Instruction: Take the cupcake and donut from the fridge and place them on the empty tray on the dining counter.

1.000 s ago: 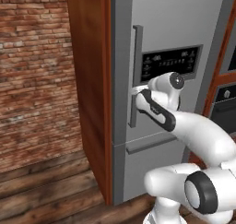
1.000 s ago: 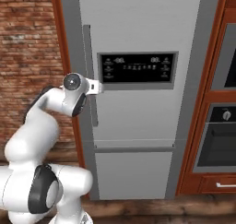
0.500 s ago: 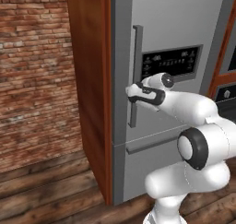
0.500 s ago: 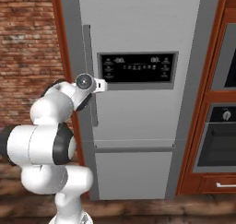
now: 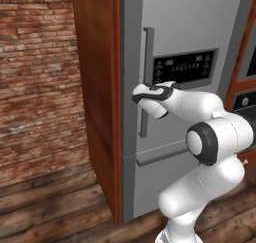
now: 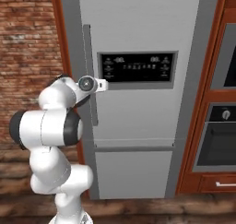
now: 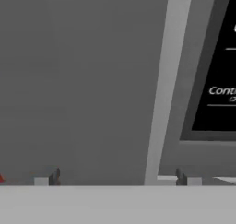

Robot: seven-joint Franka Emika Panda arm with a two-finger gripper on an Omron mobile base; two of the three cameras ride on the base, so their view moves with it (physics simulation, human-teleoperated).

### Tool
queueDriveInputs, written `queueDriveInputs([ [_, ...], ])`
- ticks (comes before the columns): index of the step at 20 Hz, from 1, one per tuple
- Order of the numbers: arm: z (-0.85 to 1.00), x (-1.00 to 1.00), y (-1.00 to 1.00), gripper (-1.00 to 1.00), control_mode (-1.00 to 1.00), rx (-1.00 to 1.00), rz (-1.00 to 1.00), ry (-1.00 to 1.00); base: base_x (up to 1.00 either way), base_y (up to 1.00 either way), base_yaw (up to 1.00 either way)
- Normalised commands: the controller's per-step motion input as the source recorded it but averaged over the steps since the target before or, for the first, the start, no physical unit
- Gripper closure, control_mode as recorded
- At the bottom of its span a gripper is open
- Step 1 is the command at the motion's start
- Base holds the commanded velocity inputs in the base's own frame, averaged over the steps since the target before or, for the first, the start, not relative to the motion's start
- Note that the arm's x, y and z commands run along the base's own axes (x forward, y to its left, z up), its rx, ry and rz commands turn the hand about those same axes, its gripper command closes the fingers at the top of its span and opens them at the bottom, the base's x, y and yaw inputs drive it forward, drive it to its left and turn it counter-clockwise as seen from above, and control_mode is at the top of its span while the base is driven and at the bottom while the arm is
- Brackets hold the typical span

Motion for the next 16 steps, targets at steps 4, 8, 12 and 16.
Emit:
queueDriveInputs([
  [4,-0.36,0.5,-0.46,1.0,-1.0,0.05,-0.06,0.07,0.0,0.0,0.0],
  [8,-0.05,-0.43,-1.0,1.0,-1.0,0.33,-0.16,0.17,0.0,0.0,0.0],
  [12,0.0,-0.88,-1.0,1.0,-1.0,0.38,-0.18,0.2,0.0,0.0,0.0],
  [16,0.01,-0.94,-1.0,1.0,-1.0,0.32,-0.13,0.16,0.0,0.0,0.0],
])
